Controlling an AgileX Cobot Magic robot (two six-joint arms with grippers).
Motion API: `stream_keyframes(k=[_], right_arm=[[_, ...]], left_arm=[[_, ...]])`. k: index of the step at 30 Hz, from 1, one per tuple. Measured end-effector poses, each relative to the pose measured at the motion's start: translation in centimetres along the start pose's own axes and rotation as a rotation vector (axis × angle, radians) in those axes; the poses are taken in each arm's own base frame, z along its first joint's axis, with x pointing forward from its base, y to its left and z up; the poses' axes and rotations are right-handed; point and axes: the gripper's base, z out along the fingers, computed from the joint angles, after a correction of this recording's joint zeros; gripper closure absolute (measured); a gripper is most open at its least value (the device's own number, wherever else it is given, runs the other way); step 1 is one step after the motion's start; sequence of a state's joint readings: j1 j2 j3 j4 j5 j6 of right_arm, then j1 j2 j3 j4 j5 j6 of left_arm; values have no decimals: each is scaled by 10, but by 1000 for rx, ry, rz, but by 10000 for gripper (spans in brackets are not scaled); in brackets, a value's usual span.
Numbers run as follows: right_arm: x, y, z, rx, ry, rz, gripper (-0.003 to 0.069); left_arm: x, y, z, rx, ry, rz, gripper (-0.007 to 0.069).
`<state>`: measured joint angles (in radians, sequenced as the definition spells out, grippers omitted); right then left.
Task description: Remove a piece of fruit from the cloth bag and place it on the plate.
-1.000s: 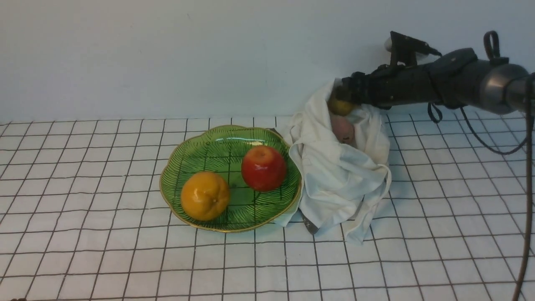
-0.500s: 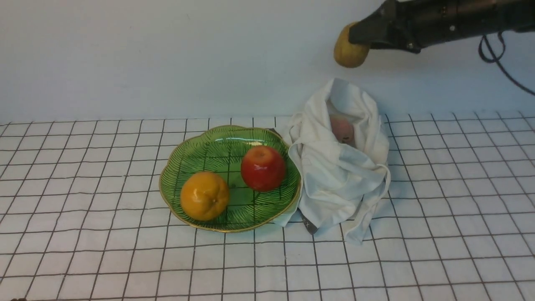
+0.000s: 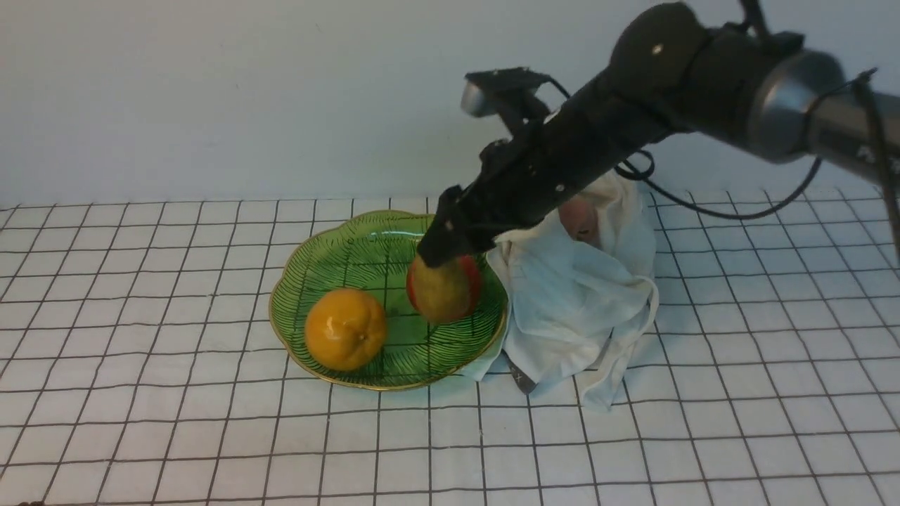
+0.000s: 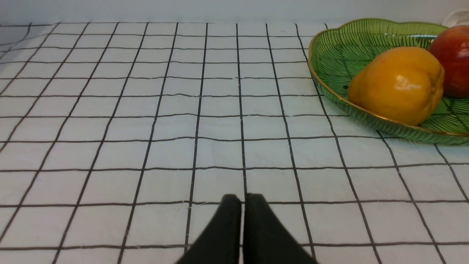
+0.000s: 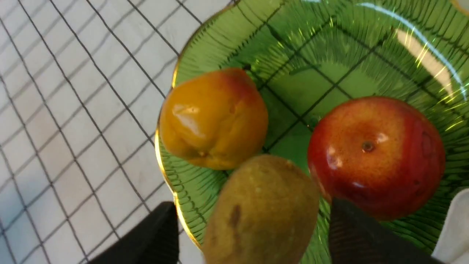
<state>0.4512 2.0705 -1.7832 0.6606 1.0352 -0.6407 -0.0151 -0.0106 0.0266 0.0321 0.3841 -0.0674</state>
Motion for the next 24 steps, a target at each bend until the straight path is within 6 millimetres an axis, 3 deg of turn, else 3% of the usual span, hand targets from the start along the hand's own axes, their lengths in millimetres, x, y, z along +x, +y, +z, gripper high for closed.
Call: stream_keyframes(k=[1, 4, 8, 12, 15, 19, 21, 23, 24], right_arm=[[0, 4, 7, 21, 9, 0, 68], [-2, 7, 9, 41, 13, 19, -7], [-12, 12, -4, 37, 40, 14, -29], [-33, 20, -41, 113, 57, 49, 2], [-48, 30, -81, 214, -30, 123, 93], [-53, 55, -145, 307, -137, 103, 293], [-47, 76, -188, 352, -204, 71, 412], [-36, 91, -218, 383, -241, 51, 513], [-22, 105, -242, 403, -268, 40, 575]], left_arm=[[0, 0, 0, 0, 0, 0, 629], [0, 0, 0, 0, 0, 0, 629], [0, 0, 0, 0, 0, 0, 629], [0, 0, 0, 0, 0, 0, 629], [0, 0, 0, 0, 0, 0, 629], [0, 0, 0, 0, 0, 0, 629], [0, 0, 0, 0, 0, 0, 629], [0, 0, 0, 0, 0, 0, 629], [0, 0, 0, 0, 0, 0, 629]])
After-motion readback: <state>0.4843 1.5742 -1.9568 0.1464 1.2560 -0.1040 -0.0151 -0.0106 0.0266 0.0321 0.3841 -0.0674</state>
